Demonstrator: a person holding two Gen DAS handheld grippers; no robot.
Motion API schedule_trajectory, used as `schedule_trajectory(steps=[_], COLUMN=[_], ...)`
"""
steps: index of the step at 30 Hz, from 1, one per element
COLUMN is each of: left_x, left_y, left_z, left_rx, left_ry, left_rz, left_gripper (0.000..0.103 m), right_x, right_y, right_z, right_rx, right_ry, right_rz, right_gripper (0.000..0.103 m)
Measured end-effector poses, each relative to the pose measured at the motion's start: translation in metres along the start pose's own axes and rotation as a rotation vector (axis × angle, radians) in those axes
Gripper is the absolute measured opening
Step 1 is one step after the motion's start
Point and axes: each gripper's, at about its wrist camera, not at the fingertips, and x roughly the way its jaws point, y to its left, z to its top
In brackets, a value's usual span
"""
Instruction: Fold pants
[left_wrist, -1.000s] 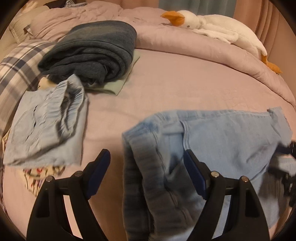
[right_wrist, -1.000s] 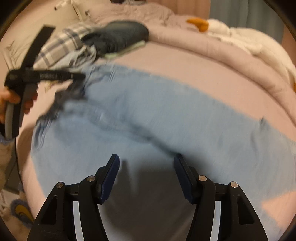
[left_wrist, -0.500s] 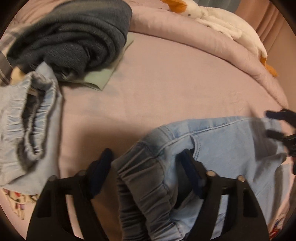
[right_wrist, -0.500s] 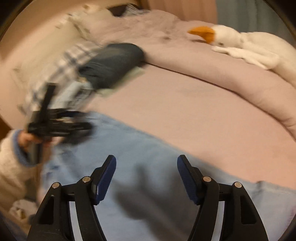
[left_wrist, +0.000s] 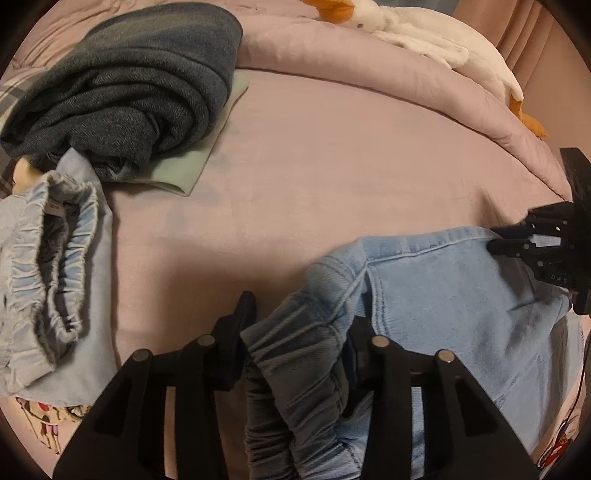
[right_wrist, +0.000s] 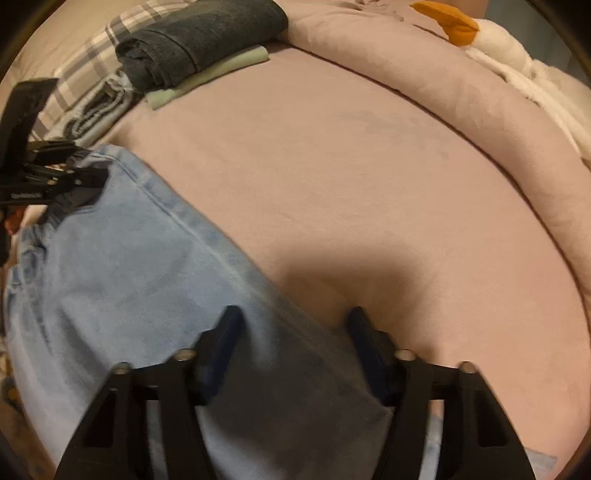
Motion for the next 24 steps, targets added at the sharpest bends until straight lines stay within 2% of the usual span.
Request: schedule_trajectory(steps=[1, 3, 4, 7, 10, 13, 17, 20, 21, 22, 24], left_x=[-0.004, -0.013, -0.020, -0.046, -0.080, -0.109, -0.135, -0.149, -0.150, -0.150, -0.150], left_y=[-0.001, -0.003, -0.003, -0.003, -0.008, -0.017, -0.027, -0.023, -0.020, -0.016, -0.011], left_z=[0.000, 0.000, 0.000, -0.002, -0.012, -0.031, -0.062, -0.094, -0.104, -0.117, -0.139], left_rx=[0.006, 0.015, 0.017, 0.020, 0.047, 0.093, 0.138, 0.130, 0.118, 0.094, 0.047], left_ry=[-0.008, -0.027, -0.043, -0.117, -0.202, -0.266, -0.317, -0.332, -0.328, -0.315, -0.294], left_rz=[0.006, 0.018, 0.020, 0.004, -0.014, -0.016, -0.013, 0.033, 0.054, 0.070, 0.067], left_gripper=[0.040, 0.040, 0.040, 0.040, 0.040, 0.040, 0.044, 0.061, 0.070, 0.073, 0.073], right_x=[-0.002, -0.007, -0.010, -0.026, -0.063, -0.112, -0.149, -0.161, -0.167, -0.171, -0.173], right_y=[0.004, 0.014, 0.022, 0.045, 0.062, 0.082, 0.113, 0.131, 0.132, 0.139, 0.141], right_z=[-0.001, -0.005, -0.008, -0.015, -0.021, -0.040, -0.076, -0.099, -0.114, -0.123, -0.133], right_rx=[-0.003, -0.022, -0.040, -0.069, -0.046, -0.036, -0.100, -0.108, -0.105, -0.105, -0.105], right_ry=[-0.004, -0.009, -0.013, -0.048, -0.152, -0.269, -0.326, -0.344, -0.348, -0.351, -0.343], right_rz=[0.008, -0.014, -0.041, -0.116, -0.189, -0.241, -0.289, -0.289, -0.283, -0.276, -0.269], right_gripper=[0.032, 0.012, 0.008, 0.007, 0.007, 0.007, 0.007, 0.007, 0.007, 0.007, 0.007])
